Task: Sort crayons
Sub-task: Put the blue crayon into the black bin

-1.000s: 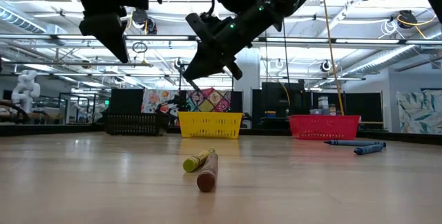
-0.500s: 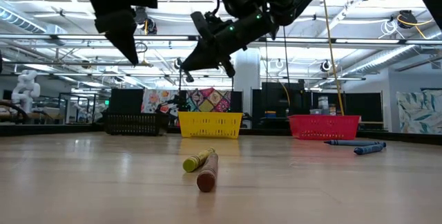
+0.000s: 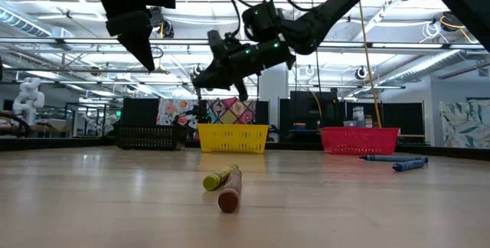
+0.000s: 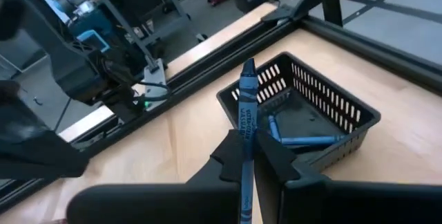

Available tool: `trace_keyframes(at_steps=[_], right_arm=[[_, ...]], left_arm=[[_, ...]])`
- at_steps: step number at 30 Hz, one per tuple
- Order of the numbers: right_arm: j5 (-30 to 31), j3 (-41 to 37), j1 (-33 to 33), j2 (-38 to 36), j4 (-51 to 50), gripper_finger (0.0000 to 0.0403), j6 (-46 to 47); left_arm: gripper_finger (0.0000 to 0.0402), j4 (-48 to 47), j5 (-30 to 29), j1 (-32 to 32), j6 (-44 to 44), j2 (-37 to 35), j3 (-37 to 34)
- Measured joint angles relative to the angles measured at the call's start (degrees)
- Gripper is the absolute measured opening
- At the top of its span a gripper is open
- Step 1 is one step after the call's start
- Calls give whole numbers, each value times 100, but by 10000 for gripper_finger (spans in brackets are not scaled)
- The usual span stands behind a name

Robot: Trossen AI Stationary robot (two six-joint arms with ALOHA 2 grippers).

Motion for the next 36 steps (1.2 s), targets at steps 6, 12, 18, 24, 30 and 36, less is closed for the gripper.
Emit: trace_keyframes(at_steps=[6, 12, 18, 24, 30, 36], right_arm=[[-5, 867, 3, 631, -29, 0, -6], [-312, 1785, -14, 1167, -596, 0, -30], [-303, 2576, -26, 1581, -1408, 0, -276], [-279, 2702, -91, 1568, -1600, 0, -556], [-279, 2702, -176, 1568, -1786, 0, -624], [-292, 2702, -163, 1568, -1787, 0, -816]], left_arm=[[0, -33, 2, 15, 80, -2, 2], [0, -69, 2, 28, 80, 0, 2], [0, -86, 5, 37, 78, 0, 2], [0, -68, 17, 37, 82, -2, 2], [0, -65, 17, 37, 78, 0, 2], [0, -45, 19, 37, 78, -2, 2]])
